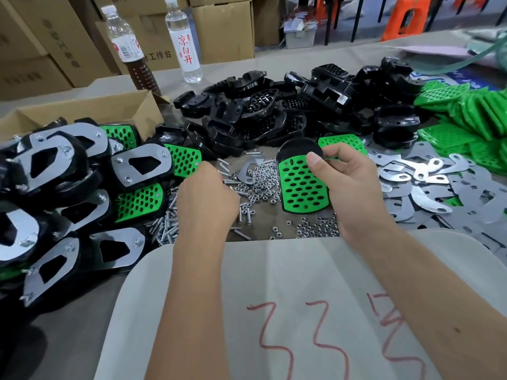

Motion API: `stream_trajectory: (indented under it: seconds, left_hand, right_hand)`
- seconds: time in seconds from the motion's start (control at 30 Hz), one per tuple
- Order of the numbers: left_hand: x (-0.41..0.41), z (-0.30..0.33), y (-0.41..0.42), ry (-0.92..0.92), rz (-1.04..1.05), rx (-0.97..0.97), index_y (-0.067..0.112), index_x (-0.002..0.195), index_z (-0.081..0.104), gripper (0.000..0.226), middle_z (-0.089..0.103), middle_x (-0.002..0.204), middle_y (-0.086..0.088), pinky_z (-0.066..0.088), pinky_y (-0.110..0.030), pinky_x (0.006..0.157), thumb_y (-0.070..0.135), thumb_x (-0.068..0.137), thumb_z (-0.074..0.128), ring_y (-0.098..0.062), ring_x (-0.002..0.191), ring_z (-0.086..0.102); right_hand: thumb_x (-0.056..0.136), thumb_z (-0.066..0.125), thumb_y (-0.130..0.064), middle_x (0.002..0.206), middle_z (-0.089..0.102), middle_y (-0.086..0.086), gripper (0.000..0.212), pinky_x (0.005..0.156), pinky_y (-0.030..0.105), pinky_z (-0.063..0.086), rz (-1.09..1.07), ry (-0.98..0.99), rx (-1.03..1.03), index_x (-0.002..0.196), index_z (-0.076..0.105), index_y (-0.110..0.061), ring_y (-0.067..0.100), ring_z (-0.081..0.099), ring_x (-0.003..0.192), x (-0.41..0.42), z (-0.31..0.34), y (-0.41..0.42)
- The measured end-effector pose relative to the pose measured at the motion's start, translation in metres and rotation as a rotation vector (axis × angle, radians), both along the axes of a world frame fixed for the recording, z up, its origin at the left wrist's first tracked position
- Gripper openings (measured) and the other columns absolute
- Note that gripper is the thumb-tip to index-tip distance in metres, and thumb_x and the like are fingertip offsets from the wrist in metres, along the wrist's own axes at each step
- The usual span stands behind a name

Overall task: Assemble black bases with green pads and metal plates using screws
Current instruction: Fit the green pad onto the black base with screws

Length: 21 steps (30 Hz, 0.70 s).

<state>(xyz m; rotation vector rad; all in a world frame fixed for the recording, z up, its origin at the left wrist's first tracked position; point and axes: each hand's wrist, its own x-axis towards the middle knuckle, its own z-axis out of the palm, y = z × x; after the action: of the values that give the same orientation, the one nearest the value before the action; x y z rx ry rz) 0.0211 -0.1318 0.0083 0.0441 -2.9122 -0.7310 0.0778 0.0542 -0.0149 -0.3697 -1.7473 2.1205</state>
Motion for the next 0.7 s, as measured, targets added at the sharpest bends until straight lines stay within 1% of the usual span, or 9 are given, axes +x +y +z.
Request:
stream_trajectory:
  seconds: [0.07, 0.13, 0.2, 0.27, 0.3, 0.4, 0.47, 0.57, 0.7]
  left_hand:
    - [-0.003, 0.001, -0.001, 0.068, -0.023, 0.107, 0.013, 0.114, 0.064, 0.022, 0.069, 0.107, -0.009, 0.048, -0.041, 0.087, 0.005, 0.099, 0.050, -0.032, 0.104, 0.061]
    - [-0.004, 0.002, 0.001, 0.091, -0.042, 0.257, 0.020, 0.102, 0.069, 0.023, 0.070, 0.095, -0.002, 0.050, -0.033, 0.073, 0.005, 0.101, 0.051, -0.023, 0.088, 0.067]
    - [-0.003, 0.003, 0.006, 0.052, -0.087, 0.535, 0.021, 0.091, 0.071, 0.026, 0.072, 0.081, 0.000, 0.051, -0.022, 0.062, 0.003, 0.101, 0.057, -0.014, 0.071, 0.070]
    - [0.001, 0.005, 0.010, -0.019, -0.178, 0.803, 0.015, 0.086, 0.074, 0.023, 0.072, 0.070, 0.001, 0.056, -0.020, 0.060, -0.002, 0.098, 0.064, -0.009, 0.064, 0.071]
    - [0.001, 0.005, 0.012, -0.020, -0.221, 0.825, 0.015, 0.085, 0.076, 0.021, 0.072, 0.068, 0.002, 0.056, -0.022, 0.060, -0.002, 0.095, 0.068, -0.008, 0.063, 0.070]
    - [-0.002, -0.003, 0.012, 0.086, -0.251, 0.515, 0.025, 0.084, 0.076, 0.018, 0.072, 0.078, 0.007, 0.058, -0.029, 0.067, 0.008, 0.089, 0.077, -0.009, 0.070, 0.067]
    - [-0.003, -0.005, 0.008, 0.094, -0.243, 0.328, 0.031, 0.084, 0.074, 0.028, 0.071, 0.090, 0.008, 0.053, -0.023, 0.069, 0.003, 0.086, 0.073, -0.006, 0.076, 0.063]
    - [-0.005, -0.005, -0.006, 0.033, -0.196, 0.173, 0.034, 0.077, 0.072, 0.043, 0.069, 0.088, 0.012, 0.038, -0.012, 0.061, -0.007, 0.076, 0.059, -0.004, 0.083, 0.061]
    - [-0.007, 0.000, -0.023, -0.079, -0.231, 0.106, 0.030, 0.077, 0.077, 0.025, 0.071, 0.080, 0.014, 0.038, -0.007, 0.062, 0.006, 0.084, 0.072, 0.001, 0.081, 0.061]
  right_hand:
    - [0.098, 0.071, -0.023, 0.102, 0.076, 0.018, 0.020, 0.052, 0.037, 0.058, -0.009, 0.004, 0.016, 0.104, 0.062, -0.007, 0.047, 0.071, 0.096, 0.000, 0.001, -0.001]
    - [0.098, 0.071, -0.024, 0.103, 0.075, 0.019, 0.021, 0.054, 0.035, 0.057, -0.012, 0.000, 0.024, 0.106, 0.061, -0.007, 0.047, 0.071, 0.097, 0.001, 0.001, -0.001]
    - [0.098, 0.071, -0.024, 0.103, 0.074, 0.020, 0.023, 0.049, 0.033, 0.056, -0.012, -0.006, 0.024, 0.108, 0.061, -0.006, 0.048, 0.070, 0.097, 0.001, 0.001, -0.002]
    - [0.098, 0.071, -0.024, 0.104, 0.073, 0.022, 0.024, 0.054, 0.038, 0.057, -0.015, -0.001, 0.025, 0.108, 0.061, -0.004, 0.049, 0.070, 0.097, 0.000, 0.001, -0.002]
    - [0.098, 0.071, -0.024, 0.104, 0.073, 0.023, 0.025, 0.058, 0.042, 0.058, -0.020, 0.004, 0.029, 0.108, 0.061, -0.004, 0.050, 0.069, 0.097, 0.000, 0.001, -0.002]
    - [0.098, 0.072, -0.024, 0.105, 0.072, 0.026, 0.025, 0.067, 0.059, 0.059, -0.031, 0.014, 0.049, 0.107, 0.061, -0.003, 0.053, 0.068, 0.099, 0.000, 0.000, -0.001]
    - [0.097, 0.073, -0.024, 0.105, 0.070, 0.028, 0.024, 0.074, 0.070, 0.055, -0.033, 0.016, 0.061, 0.103, 0.061, -0.005, 0.055, 0.066, 0.101, 0.000, -0.001, -0.001]
    - [0.096, 0.074, -0.027, 0.108, 0.063, 0.038, 0.022, 0.074, 0.079, 0.050, -0.030, 0.023, 0.078, 0.097, 0.062, -0.008, 0.061, 0.059, 0.102, -0.001, -0.001, -0.002]
    - [0.094, 0.074, -0.029, 0.111, 0.054, 0.045, 0.021, 0.073, 0.082, 0.045, -0.012, 0.034, 0.094, 0.088, 0.061, -0.014, 0.067, 0.052, 0.101, -0.002, 0.000, -0.003]
